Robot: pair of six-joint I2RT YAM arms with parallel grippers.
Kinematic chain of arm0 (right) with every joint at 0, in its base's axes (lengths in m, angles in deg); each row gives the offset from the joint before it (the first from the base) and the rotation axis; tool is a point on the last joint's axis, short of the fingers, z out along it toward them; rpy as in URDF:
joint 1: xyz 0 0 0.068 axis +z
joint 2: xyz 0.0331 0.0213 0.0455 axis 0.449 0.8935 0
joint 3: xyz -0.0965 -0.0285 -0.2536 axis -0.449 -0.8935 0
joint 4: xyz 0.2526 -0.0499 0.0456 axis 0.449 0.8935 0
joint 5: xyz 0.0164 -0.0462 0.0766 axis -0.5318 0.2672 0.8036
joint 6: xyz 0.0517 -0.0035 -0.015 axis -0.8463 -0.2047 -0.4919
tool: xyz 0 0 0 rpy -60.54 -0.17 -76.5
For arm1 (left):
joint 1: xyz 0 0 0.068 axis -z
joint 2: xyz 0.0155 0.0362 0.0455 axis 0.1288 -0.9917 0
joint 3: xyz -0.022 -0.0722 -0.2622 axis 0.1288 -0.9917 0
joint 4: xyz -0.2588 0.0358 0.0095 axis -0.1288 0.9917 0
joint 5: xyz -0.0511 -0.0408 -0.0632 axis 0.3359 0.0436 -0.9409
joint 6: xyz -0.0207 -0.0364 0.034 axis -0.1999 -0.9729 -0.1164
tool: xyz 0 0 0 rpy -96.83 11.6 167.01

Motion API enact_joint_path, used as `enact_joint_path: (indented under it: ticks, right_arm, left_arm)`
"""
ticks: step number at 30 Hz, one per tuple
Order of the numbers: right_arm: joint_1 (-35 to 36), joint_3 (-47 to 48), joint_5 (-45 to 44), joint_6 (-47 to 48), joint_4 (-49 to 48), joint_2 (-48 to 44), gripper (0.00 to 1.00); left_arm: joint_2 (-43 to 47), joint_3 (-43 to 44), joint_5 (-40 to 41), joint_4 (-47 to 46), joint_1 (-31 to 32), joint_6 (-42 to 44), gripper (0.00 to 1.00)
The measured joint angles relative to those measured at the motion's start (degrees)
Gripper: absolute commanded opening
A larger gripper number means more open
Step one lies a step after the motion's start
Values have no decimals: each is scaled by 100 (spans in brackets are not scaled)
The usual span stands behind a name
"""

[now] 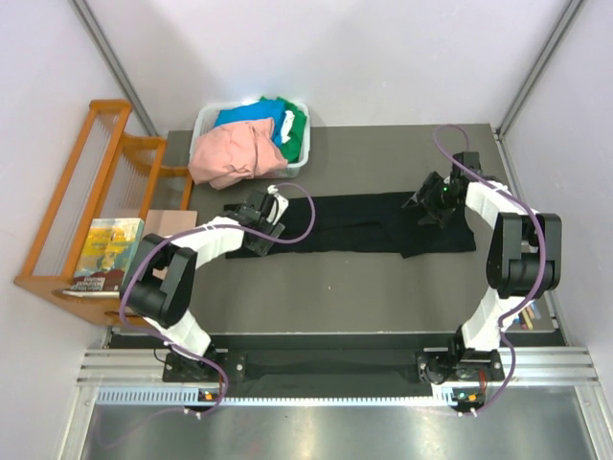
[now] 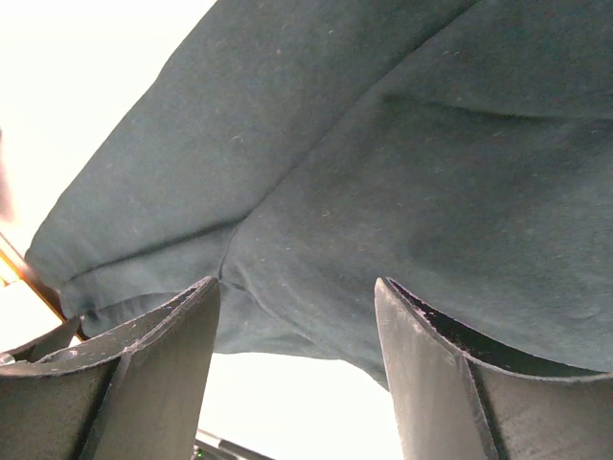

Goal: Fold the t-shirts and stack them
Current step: Fold the tshirt

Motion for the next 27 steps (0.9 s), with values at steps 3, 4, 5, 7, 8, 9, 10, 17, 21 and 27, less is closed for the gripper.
enact_joint_path:
  ticks: [3, 4, 5, 7, 8, 9, 10, 17, 21, 27]
  right_arm:
    - [-55, -46, -2, 20, -15, -2, 66]
    - [-76, -81, -2, 22, -22, -2, 66]
    - [-98, -114, -2, 22, -22, -2, 66]
    - [-160, -162, -4, 26, -13, -2, 66]
    - [-195, -188, -4, 24, -24, -2, 66]
    - [-234, -195, -4, 20, -17, 0, 66]
    - [-267, -195, -2, 17, -26, 2, 65]
    - [-498, -50, 63, -72, -87, 457, 68]
    - [-490, 232, -568, 63, 166, 433, 73]
    - [-444, 564, -1784, 341, 546, -42, 71]
  left_arm:
    - [42, -42, -55, -22, 20, 68, 77]
    - [48, -44, -90, -11, 28, 116, 77]
    - [61, -52, -131, 2, 46, 162, 77]
    - [92, -72, -205, 55, 107, 249, 76]
    - [111, -85, -234, 98, 173, 315, 76]
    - [122, -92, -271, 155, 238, 356, 76]
    - [133, -101, -293, 201, 295, 402, 76]
    - [170, -109, -393, 341, 433, 518, 76]
    - [170, -101, -439, 372, 433, 525, 76]
    - [127, -11, -525, 501, 433, 522, 76]
